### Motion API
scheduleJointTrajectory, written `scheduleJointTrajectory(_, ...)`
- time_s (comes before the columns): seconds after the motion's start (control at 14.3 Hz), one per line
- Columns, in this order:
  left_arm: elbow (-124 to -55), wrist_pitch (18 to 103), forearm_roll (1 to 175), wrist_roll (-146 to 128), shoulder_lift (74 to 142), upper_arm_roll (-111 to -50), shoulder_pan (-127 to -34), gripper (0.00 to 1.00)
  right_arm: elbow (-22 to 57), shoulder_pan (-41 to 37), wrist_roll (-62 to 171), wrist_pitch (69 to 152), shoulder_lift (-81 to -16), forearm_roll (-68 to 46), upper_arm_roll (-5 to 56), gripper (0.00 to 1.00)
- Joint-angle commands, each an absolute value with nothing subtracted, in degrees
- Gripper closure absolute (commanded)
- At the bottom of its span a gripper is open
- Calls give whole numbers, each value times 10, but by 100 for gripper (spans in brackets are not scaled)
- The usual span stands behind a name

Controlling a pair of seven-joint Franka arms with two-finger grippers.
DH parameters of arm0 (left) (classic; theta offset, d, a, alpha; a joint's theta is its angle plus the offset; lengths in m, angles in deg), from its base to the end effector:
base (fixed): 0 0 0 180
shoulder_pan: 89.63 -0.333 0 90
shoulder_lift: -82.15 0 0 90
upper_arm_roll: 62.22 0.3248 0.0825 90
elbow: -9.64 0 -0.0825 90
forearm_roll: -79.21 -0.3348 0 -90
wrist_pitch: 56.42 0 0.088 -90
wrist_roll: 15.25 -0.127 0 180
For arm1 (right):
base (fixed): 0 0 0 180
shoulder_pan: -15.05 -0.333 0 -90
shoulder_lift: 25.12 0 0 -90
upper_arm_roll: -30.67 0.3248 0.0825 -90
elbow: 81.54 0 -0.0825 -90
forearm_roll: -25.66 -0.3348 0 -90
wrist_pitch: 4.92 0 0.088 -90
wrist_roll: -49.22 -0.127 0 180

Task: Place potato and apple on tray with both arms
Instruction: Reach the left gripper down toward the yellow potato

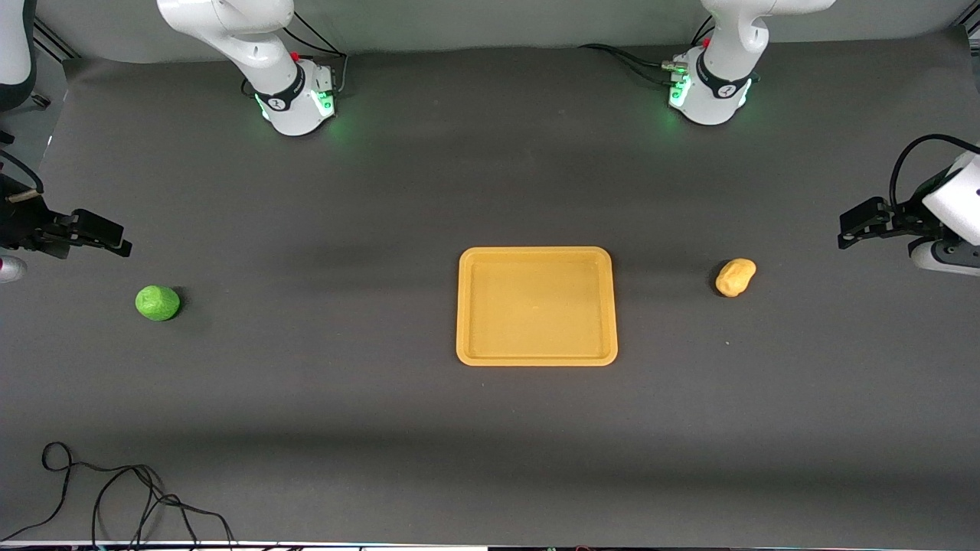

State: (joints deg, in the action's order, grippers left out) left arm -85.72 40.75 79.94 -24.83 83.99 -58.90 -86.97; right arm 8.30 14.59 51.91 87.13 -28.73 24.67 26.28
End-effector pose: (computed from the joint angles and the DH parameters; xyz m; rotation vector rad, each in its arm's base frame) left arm 0.5233 0.0041 0.5679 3.1215 -0.2410 0.0008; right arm 0.5258 -0.0327 0.5852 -3.1274 0.0350 0.0367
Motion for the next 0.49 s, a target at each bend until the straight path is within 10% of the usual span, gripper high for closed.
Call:
scheduleJointTrajectory(0.0, -855, 398, 803, -243, 837, -590, -871, 0, 76, 148, 510, 860, -286, 234, 265, 0)
scheduleJointTrajectory(0.42, -904, 444, 803, -263, 840, -590, -895, 0, 67, 149, 513, 860, -293, 234, 264, 0)
